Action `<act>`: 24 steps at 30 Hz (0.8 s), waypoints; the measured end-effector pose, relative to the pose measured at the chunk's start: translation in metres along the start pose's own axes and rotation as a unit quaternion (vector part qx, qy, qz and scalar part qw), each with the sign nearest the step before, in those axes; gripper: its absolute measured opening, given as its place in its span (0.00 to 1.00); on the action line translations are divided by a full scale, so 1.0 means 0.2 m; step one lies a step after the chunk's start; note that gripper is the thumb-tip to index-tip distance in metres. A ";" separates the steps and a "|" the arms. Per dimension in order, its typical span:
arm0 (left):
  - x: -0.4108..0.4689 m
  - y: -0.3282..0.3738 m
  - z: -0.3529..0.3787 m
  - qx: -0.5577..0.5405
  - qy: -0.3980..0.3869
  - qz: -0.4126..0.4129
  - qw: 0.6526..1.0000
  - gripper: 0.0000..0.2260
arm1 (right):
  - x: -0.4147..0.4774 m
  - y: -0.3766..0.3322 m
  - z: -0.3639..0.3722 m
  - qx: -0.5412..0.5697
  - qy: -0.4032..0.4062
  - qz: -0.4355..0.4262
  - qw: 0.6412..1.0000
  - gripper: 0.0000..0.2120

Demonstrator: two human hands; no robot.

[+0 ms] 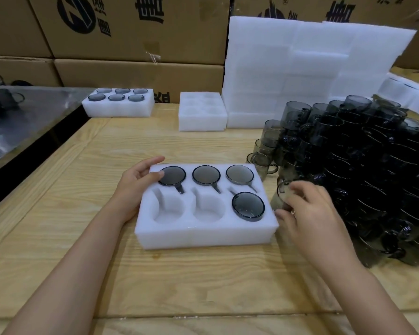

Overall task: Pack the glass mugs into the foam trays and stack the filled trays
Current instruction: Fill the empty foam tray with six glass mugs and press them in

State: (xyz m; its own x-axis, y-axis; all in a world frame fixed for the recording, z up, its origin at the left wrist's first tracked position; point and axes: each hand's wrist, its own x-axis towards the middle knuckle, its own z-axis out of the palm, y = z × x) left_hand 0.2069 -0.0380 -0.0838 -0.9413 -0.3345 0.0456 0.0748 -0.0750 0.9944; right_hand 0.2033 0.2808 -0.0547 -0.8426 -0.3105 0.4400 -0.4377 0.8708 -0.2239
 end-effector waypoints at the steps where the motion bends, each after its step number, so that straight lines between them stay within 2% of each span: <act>1: 0.00 0.00 0.00 -0.001 -0.002 0.000 1.000 0.15 | 0.01 -0.01 -0.03 0.009 0.035 -0.019 0.999 0.06; 4: 0.01 -0.01 -0.01 -0.006 -0.007 0.001 1.000 0.15 | 0.05 -0.07 -0.13 0.035 0.125 -0.078 0.988 0.06; 6: 0.01 -0.01 -0.01 -0.005 -0.009 0.003 1.000 0.15 | 0.08 -0.14 -0.17 0.091 0.123 -0.113 0.982 0.06; 8: 0.01 -0.01 -0.01 -0.002 -0.009 0.003 1.000 0.15 | 0.12 -0.24 -0.18 0.166 0.062 -0.146 0.973 0.07; 10: 0.01 -0.01 -0.01 0.003 -0.007 0.004 1.000 0.15 | 0.16 -0.33 -0.15 0.234 -0.036 -0.162 0.958 0.06; 13: 0.01 -0.02 -0.01 0.001 -0.004 0.007 1.000 0.15 | 0.20 -0.40 -0.08 0.280 -0.148 -0.167 0.934 0.07; 18: 0.02 -0.03 -0.01 0.004 -0.004 0.011 1.000 0.15 | 0.23 -0.39 -0.04 0.253 -0.220 -0.169 0.927 0.12; 24: 0.03 -0.04 -0.03 0.011 -0.006 0.014 1.000 0.15 | 0.23 -0.41 -0.05 0.165 -0.243 -0.191 0.937 0.06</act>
State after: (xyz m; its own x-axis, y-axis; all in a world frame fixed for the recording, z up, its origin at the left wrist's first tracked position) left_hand 0.2021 -0.0446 -0.0917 -0.9429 -0.3250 0.0735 0.0933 -0.0458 0.9946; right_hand 0.2034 0.1984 -0.0076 -0.6132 -0.7818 0.1135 -0.7420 0.5206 -0.4224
